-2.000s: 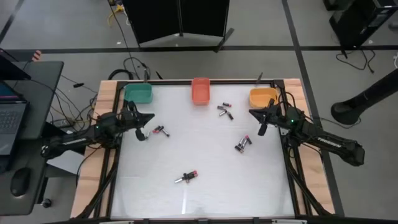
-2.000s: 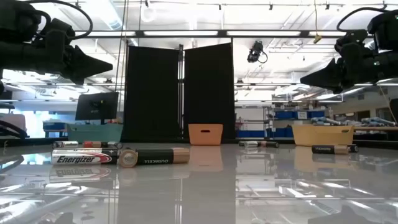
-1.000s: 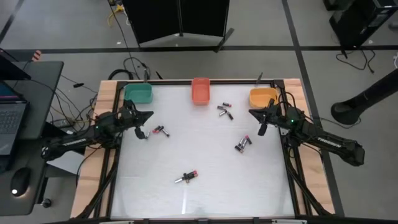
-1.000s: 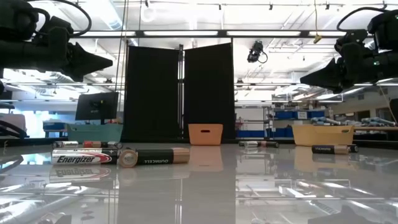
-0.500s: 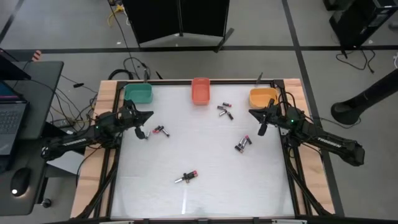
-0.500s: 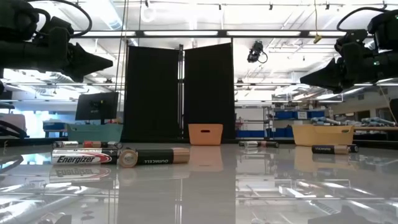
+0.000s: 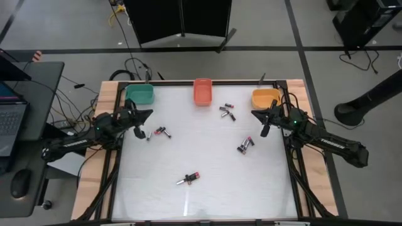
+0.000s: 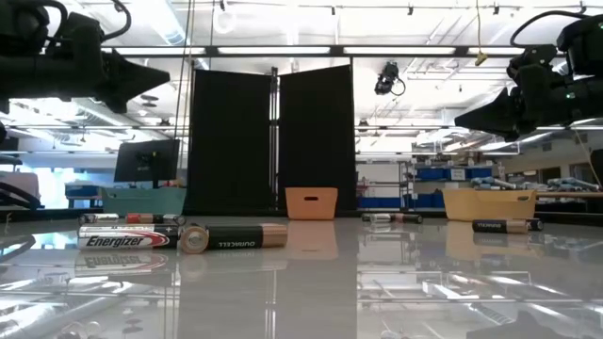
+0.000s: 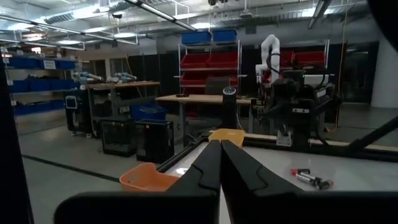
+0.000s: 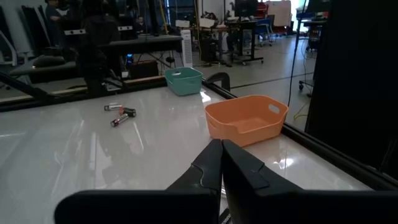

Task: Sort batteries
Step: Put the top left silver battery into the yellow container

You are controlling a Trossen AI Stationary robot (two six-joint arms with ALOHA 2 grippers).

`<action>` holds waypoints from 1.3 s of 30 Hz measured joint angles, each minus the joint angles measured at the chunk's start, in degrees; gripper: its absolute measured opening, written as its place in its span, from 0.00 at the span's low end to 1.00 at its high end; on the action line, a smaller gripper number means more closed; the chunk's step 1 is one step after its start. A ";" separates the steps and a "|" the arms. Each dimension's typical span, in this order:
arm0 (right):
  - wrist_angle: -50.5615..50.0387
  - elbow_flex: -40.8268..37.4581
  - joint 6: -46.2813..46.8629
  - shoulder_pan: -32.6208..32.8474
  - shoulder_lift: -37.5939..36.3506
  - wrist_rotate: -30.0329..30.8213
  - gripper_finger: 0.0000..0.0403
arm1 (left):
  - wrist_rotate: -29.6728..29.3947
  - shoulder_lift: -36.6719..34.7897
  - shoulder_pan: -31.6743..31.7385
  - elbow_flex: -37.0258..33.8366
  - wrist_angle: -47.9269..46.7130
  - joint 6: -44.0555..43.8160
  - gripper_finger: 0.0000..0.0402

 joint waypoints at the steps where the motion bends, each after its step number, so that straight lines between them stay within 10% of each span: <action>1: 0.00 0.01 -0.01 0.00 0.00 0.01 0.06 | 0.00 0.00 0.00 0.00 0.08 -0.04 0.04; 17: 0.02 0.00 0.00 0.00 0.00 0.01 0.06 | 4.70 8.06 -0.07 4.13 -5.68 -3.35 0.01; 39: 0.04 0.00 0.00 0.00 0.00 0.01 0.06 | 16.72 55.39 -0.10 37.61 -32.25 3.48 0.01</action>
